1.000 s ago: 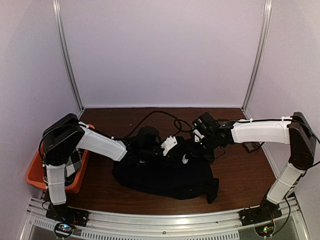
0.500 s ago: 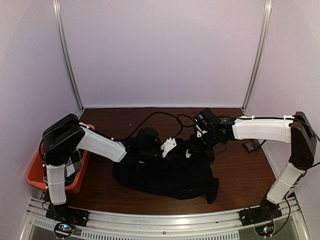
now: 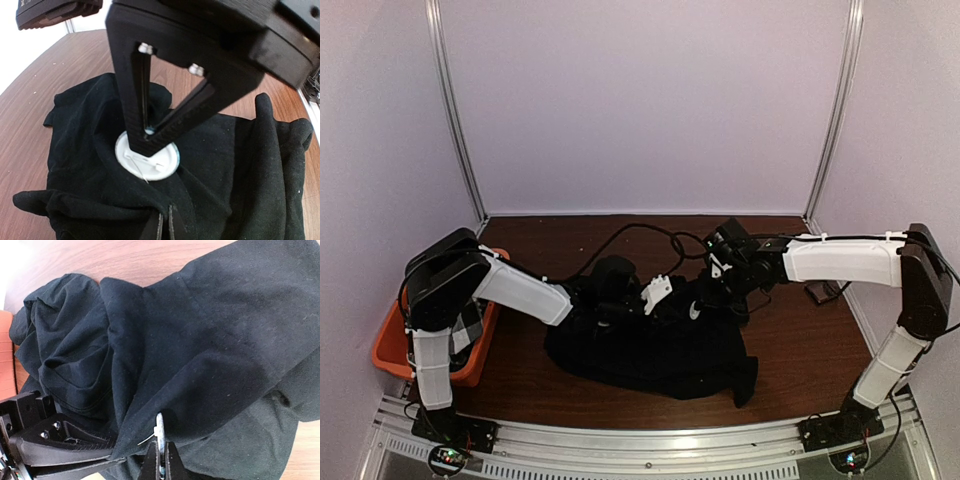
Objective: Pin the brooch onto the clothing
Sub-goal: Cross the brooch at the center of the board.
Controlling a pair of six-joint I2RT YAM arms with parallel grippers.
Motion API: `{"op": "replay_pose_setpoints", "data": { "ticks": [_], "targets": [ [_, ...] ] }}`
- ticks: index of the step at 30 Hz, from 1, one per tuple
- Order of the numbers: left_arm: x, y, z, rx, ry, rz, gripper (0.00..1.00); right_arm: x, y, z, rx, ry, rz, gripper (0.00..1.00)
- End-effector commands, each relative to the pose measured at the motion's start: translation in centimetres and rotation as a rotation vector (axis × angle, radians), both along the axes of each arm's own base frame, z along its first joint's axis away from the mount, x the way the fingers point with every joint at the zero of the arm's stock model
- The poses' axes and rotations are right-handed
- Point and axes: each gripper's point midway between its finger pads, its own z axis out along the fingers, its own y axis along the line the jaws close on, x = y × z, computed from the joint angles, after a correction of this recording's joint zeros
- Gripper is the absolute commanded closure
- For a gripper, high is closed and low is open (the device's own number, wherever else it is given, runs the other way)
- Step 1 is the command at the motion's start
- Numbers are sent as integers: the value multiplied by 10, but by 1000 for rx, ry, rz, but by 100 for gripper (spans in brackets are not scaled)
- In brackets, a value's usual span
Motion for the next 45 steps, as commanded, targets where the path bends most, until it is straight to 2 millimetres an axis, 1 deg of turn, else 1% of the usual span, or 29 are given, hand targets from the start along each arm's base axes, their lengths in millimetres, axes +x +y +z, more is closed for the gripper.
{"op": "replay_pose_setpoints", "data": {
  "ticks": [1,8,14,19,22,27,31,32,34,36,39,42,45],
  "targets": [
    [-2,-5,17,-55,-25,-8,96,-5,6,-6,-16,3,30,100],
    [1,-4,17,-51,-28,6,96,-8,8,-12,-28,11,45,100],
    [-1,-5,17,-53,-28,-3,97,-9,10,-13,-27,11,54,100],
    [-1,-5,16,-52,-26,-4,97,-11,17,-10,-17,6,78,100],
    [-2,-5,16,-51,-25,-5,97,-14,22,-12,-26,11,106,100],
    [-1,-5,16,-50,-28,-2,98,-19,28,-9,-10,7,143,100],
    [-1,-4,16,-47,-28,-2,98,-20,25,-8,-22,-5,150,100],
    [-1,-4,15,-46,-28,-4,99,-19,22,-9,-35,-8,142,100],
    [-2,-4,16,-48,-30,-5,99,-13,11,-10,-78,-17,90,100],
    [-4,-2,18,-56,-31,-12,100,-10,2,-14,-85,-9,46,100],
    [-9,-1,19,-74,-33,-31,100,-7,-2,-18,-66,4,14,100],
    [-12,-2,20,-80,-26,-47,100,-4,0,-18,-53,4,9,100],
    [-10,-3,21,-83,-26,-44,100,-3,4,-17,-43,5,15,100]
  ]
}}
